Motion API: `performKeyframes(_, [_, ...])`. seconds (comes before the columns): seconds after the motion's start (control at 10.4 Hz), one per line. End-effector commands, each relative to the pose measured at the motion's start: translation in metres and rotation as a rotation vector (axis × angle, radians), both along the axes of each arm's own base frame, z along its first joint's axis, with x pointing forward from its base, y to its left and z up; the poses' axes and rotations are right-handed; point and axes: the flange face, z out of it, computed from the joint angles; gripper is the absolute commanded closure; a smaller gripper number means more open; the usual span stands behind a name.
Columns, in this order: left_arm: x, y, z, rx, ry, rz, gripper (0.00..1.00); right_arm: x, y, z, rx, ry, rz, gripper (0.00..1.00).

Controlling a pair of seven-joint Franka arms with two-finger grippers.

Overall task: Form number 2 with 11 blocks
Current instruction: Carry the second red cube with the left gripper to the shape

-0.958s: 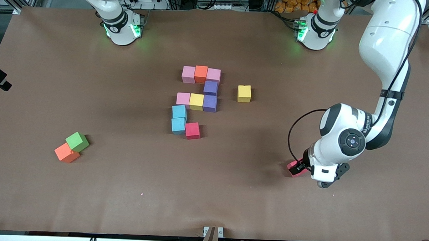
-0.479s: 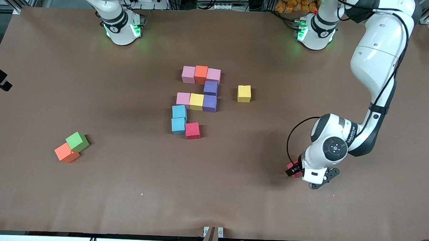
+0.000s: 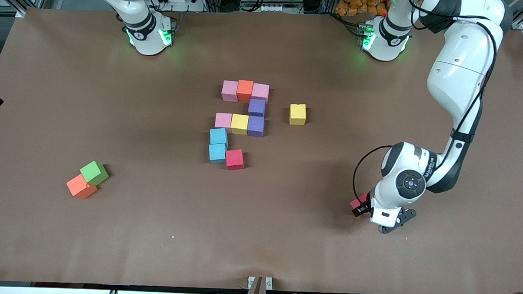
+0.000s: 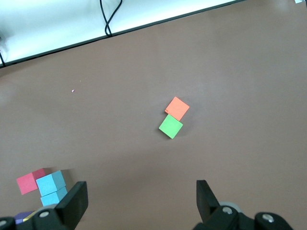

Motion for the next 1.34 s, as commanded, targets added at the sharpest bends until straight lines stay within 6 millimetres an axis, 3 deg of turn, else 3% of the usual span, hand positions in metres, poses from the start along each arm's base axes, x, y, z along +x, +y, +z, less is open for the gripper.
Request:
performKeyframes(0.0, [0.004, -0.020, 0.020, -0.011, -0.027, 0.046, 0.74, 0.004, 0.002, 0.000, 0.021, -0.006, -0.010, 0.00])
performKeyframes(0.19, [-0.007, -0.062, 0.038, 0.002, 0.009, 0.148, 0.74, 0.005, -0.005, 0.001, 0.016, -0.019, -0.021, 0.00])
performKeyframes(0.29, [-0.018, -0.101, 0.047, -0.005, 0.027, 0.205, 0.74, 0.005, -0.010, 0.001, 0.020, -0.021, -0.030, 0.00])
performKeyframes(0.57, [-0.053, -0.191, 0.061, -0.036, 0.050, 0.387, 0.74, 0.008, -0.003, 0.001, 0.025, -0.039, -0.018, 0.00])
performKeyframes(0.67, [-0.069, -0.222, 0.061, -0.043, 0.053, 0.439, 0.74, 0.008, -0.002, 0.001, 0.025, -0.039, -0.016, 0.00])
performKeyframes(0.96, [-0.104, -0.289, 0.064, -0.074, 0.041, 0.605, 0.74, 0.017, 0.007, -0.011, 0.025, -0.017, 0.000, 0.00])
performKeyframes(1.25, [-0.132, -0.337, 0.042, -0.115, 0.036, 0.796, 0.74, 0.020, 0.005, -0.008, 0.022, -0.050, -0.004, 0.00])
